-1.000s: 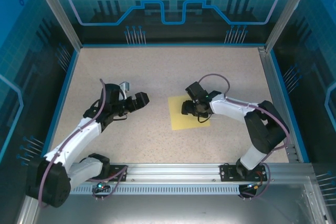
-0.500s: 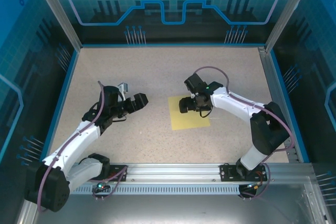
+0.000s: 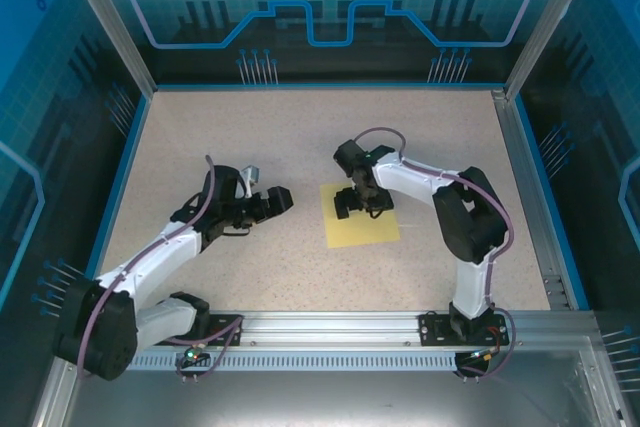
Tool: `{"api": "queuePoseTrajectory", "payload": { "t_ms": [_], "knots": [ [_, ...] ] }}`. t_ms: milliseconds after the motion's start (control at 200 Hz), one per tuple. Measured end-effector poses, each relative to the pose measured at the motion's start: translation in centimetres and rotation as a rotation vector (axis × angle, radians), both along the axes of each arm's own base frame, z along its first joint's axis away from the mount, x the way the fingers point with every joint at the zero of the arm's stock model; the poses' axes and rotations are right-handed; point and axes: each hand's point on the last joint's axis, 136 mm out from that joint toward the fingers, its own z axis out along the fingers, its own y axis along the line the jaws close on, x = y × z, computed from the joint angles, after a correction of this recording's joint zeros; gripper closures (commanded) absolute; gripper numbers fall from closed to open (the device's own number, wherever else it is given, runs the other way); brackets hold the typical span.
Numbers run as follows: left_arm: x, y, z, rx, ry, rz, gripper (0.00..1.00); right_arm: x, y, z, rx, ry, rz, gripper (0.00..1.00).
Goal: Fold a paper plane with a square sheet of paper (pick it up from the middle)
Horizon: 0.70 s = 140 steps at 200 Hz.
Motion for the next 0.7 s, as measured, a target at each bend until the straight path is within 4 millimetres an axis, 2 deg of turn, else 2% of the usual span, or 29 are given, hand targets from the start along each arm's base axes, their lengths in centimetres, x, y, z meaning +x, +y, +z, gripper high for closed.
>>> {"api": "queuePoseTrajectory", "payload": {
  "t_ms": [215,435,700],
  "knots": [
    [-0.2,-0.7,-1.2,0.011,0.038,-0.025,0.01,1.0,0.7,-0.2,0.001,0.005,0.002,0.04],
    [0.3,-0.9,-1.3,0.015,0.037,-0.031,0.01,0.3,0.3,-2.2,-0.037,0.065,0.015,0.0],
    [0.3,-0.9,-1.4,0.018,0.04,-0.033,0.01,0.3,0.4,-2.3,-0.047,0.084,0.018,0.02]
  ]
}}
